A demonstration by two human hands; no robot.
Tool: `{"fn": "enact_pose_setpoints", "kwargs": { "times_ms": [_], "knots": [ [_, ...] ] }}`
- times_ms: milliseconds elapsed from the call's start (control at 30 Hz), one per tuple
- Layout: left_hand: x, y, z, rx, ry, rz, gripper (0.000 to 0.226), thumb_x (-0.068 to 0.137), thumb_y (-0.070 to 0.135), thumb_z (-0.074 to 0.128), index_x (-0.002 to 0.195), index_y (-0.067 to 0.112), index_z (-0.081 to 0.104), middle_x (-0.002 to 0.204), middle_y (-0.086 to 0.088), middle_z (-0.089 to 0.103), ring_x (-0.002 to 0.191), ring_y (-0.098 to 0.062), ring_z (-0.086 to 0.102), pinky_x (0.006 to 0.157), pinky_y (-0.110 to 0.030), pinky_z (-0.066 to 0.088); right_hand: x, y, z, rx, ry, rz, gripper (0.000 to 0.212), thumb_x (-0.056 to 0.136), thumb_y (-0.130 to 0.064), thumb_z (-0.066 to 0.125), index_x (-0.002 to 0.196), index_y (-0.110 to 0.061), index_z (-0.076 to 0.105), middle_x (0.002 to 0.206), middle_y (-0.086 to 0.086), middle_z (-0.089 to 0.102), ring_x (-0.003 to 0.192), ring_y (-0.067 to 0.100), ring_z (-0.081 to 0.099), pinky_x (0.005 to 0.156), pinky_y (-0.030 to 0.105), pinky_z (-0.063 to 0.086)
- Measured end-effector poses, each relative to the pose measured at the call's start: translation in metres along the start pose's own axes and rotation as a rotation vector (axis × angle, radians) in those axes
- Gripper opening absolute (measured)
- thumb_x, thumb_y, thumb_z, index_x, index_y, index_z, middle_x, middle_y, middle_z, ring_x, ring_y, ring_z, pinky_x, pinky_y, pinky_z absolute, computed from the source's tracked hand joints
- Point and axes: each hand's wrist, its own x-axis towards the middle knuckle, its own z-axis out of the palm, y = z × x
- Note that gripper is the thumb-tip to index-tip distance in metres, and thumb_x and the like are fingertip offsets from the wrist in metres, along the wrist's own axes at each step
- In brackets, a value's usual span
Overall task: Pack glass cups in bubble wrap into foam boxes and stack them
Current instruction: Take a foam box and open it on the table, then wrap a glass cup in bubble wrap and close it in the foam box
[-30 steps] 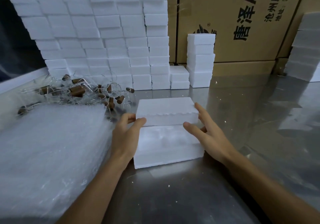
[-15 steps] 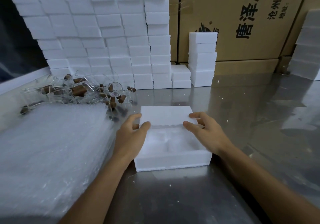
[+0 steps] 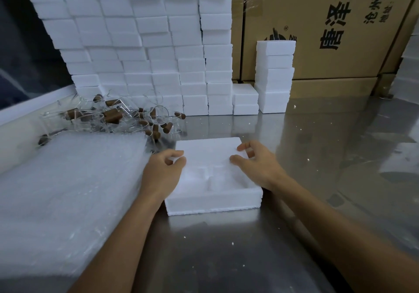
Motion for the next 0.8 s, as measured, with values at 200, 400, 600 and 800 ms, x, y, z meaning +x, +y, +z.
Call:
{"fn": "enact_pose_setpoints", "kwargs": {
  "times_ms": [200,400,600,800],
  "knots": [
    [0.005,-0.001,0.002,0.012,-0.015,0.016,0.009,0.092,0.028,0.064,0.085,0.033,0.062,0.114,0.016,0.059,0.080,0.003,0.056,0.066,-0.019,0.043,0.009,-0.024,-0.002,-0.306,-0.009,-0.025,0.048,0.069,-0.057,0.061,0.109,-0.031,0.052,0.118,-0.004,0.044,0.098,0.019,0.052,0.089,0.040,0.046],
    [0.007,-0.004,0.004,-0.010,-0.011,0.001,0.001,0.090,0.033,0.063,0.089,0.033,0.062,0.099,0.021,0.059,0.071,0.000,0.061,0.069,-0.027,0.052,0.048,-0.076,0.036,-0.402,0.031,-0.308,0.046,0.084,-0.042,0.067,0.123,-0.022,0.054,0.127,0.004,0.053,0.118,0.026,0.050,0.101,0.046,0.043],
    [0.007,-0.004,0.006,0.000,-0.022,0.017,0.009,0.092,0.033,0.062,0.100,0.030,0.063,0.105,0.022,0.050,0.064,0.029,0.047,0.055,-0.011,0.037,0.100,-0.122,0.095,-0.261,-0.064,-0.334,0.072,0.084,-0.047,0.072,0.139,-0.015,0.038,0.128,0.011,0.055,0.114,0.028,0.057,0.094,0.044,0.050],
    [0.006,-0.004,0.008,0.007,0.007,0.033,0.008,0.092,0.031,0.064,0.099,0.028,0.063,0.108,0.019,0.055,0.094,-0.008,0.059,0.069,-0.020,0.044,0.138,-0.145,0.137,-0.300,-0.130,-0.266,0.091,0.080,-0.066,0.066,0.144,-0.014,0.027,0.129,0.012,0.058,0.113,0.032,0.058,0.097,0.050,0.048]
  ]
}}
